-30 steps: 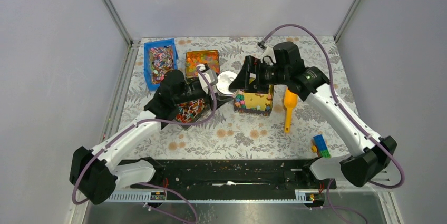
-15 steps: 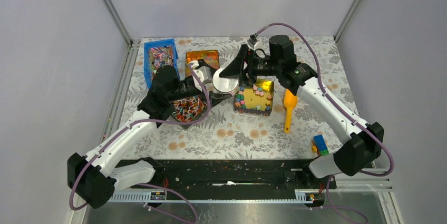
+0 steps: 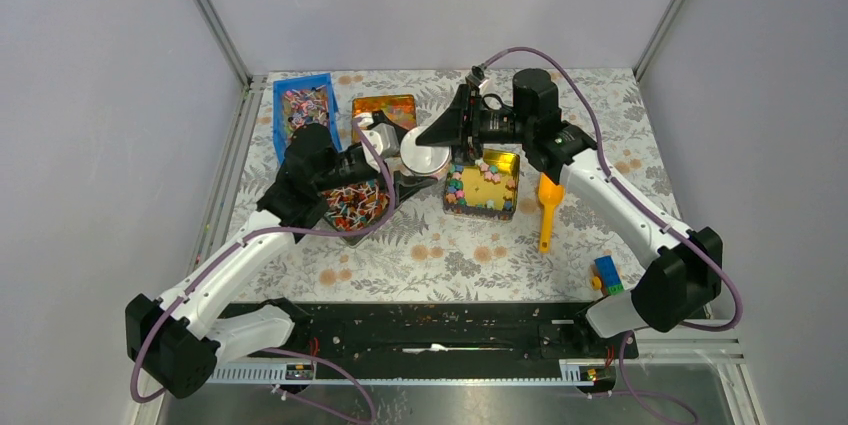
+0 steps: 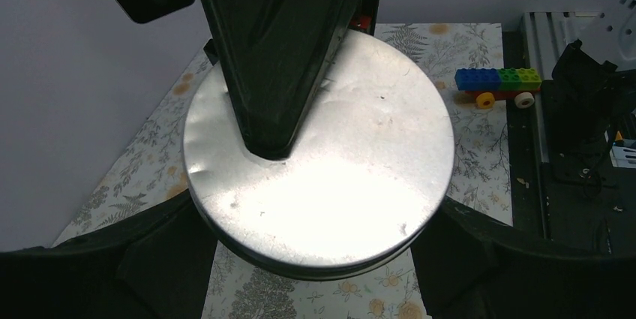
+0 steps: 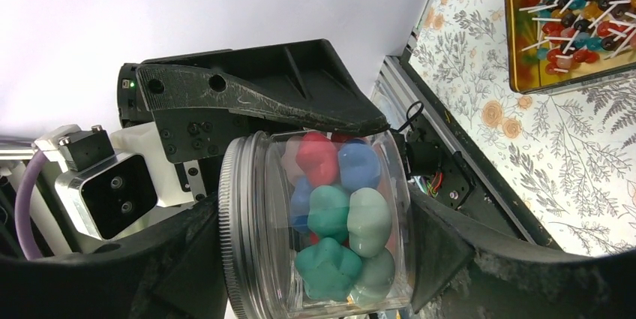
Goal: Pack the candies
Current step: Screw the bottle lid onto the packing bottle.
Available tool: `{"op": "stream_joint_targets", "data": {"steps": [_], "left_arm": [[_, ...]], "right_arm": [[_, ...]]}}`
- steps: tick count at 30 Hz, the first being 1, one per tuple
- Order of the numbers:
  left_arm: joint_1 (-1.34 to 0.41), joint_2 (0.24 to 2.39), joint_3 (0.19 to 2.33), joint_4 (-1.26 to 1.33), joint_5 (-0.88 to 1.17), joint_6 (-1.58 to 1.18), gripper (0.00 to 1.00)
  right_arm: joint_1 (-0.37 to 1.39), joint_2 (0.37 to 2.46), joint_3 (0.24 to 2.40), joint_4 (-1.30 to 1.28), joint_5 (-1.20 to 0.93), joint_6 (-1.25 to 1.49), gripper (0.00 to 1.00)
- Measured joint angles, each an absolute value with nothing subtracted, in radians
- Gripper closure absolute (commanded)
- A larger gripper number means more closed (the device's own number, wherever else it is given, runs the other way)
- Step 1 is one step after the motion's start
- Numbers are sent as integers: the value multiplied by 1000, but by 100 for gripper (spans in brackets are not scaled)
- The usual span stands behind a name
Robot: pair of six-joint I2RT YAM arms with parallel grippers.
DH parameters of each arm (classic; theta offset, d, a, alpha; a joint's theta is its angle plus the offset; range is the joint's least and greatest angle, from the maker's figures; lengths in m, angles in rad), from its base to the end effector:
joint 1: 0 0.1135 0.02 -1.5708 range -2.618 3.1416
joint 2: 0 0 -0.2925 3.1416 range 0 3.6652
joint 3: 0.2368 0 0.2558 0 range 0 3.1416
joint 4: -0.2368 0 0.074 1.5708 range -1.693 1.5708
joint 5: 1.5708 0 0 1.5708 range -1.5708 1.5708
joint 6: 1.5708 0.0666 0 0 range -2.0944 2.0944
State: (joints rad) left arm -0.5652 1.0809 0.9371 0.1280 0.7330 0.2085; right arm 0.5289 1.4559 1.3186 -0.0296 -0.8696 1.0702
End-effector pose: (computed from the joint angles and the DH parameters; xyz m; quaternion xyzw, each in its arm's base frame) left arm 0.1962 -0.1772 0.3934 0.4838 0.5213 -0.3675 0.5992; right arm 0.2820 0.2237 0.4101 -0.0769 0.7400 0.6441 0.1776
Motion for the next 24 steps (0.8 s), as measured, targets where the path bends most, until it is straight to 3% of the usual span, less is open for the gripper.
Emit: {"op": "stream_joint_targets", "data": {"steps": [2, 6, 12, 15, 19, 20, 24], "left_arm": [[-564, 1081, 942, 127, 734, 208, 43], [-564, 1082, 957, 124, 735, 212, 43], [-567, 1096, 989, 122, 749, 213, 43], [-567, 1105, 994, 123, 749, 213, 43], [-567, 1114, 996, 105, 753, 190, 44], [-567, 1114, 997, 104, 753, 192, 44], [-567, 1114, 997, 103, 753, 193, 44]], "right_arm": [[529, 1457, 1317, -15, -875, 1077, 23], [529, 1457, 1316, 13, -885, 1114, 6], [534, 1461, 1293, 75, -912, 1187, 8], [534, 1468, 1292, 87, -924, 1205, 27], [534, 1474, 1291, 109, -942, 1200, 94], [534, 1477, 1291, 113, -944, 1203, 100], [533, 1479, 1291, 117, -951, 1209, 100]]}}
